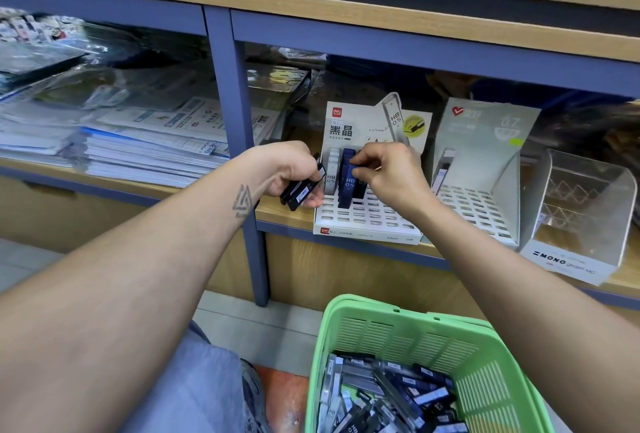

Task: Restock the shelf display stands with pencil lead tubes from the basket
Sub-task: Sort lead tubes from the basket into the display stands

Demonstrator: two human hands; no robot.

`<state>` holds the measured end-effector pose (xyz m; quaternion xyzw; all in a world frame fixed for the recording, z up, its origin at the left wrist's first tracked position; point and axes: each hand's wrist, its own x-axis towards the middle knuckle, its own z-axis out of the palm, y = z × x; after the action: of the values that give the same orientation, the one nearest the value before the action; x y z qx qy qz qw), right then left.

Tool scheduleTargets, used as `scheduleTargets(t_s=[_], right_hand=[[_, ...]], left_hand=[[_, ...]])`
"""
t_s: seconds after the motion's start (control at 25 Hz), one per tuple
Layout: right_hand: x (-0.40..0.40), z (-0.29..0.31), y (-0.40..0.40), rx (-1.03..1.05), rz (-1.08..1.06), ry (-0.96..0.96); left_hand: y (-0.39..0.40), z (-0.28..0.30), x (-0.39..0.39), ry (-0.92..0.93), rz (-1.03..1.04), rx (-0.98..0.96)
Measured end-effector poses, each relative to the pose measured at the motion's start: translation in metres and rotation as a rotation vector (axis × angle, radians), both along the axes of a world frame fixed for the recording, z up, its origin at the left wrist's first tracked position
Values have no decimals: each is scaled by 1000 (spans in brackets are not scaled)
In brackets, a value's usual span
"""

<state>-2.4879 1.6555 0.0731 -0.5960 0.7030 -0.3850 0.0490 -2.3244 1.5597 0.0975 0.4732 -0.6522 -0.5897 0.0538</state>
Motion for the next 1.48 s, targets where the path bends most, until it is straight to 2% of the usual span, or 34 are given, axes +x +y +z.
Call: scheduleTargets(t_s=[0.24, 0.44, 0.6, 0.72, 0.84, 1.04, 1.2, 1.4, 1.48], right_hand=[[4, -3, -2, -63, -17, 81], [2, -5, -1, 25, 42, 50], [2, -8, -1, 7, 15, 192], [2, -2, 1, 39, 13, 216], [7, 5, 5, -12, 6, 5], [10, 14, 9, 144, 117, -306], [-2, 21, 16, 74, 116, -633], [-13, 21, 20, 57, 146, -717], [-12, 19, 20, 61, 143, -676]], left_hand=[[0, -5, -1, -6, -42, 36], [1, -9, 1, -32, -47, 13], [3, -10, 2, -31, -76, 19], [3, -6, 4, 42, -113, 111], [2, -1, 8, 136, -152, 181], [5, 4, 10, 229, -244, 200], [7, 6, 11, 243, -269, 232], [9, 6, 13, 181, -267, 119], [10, 5, 13, 185, -266, 95]])
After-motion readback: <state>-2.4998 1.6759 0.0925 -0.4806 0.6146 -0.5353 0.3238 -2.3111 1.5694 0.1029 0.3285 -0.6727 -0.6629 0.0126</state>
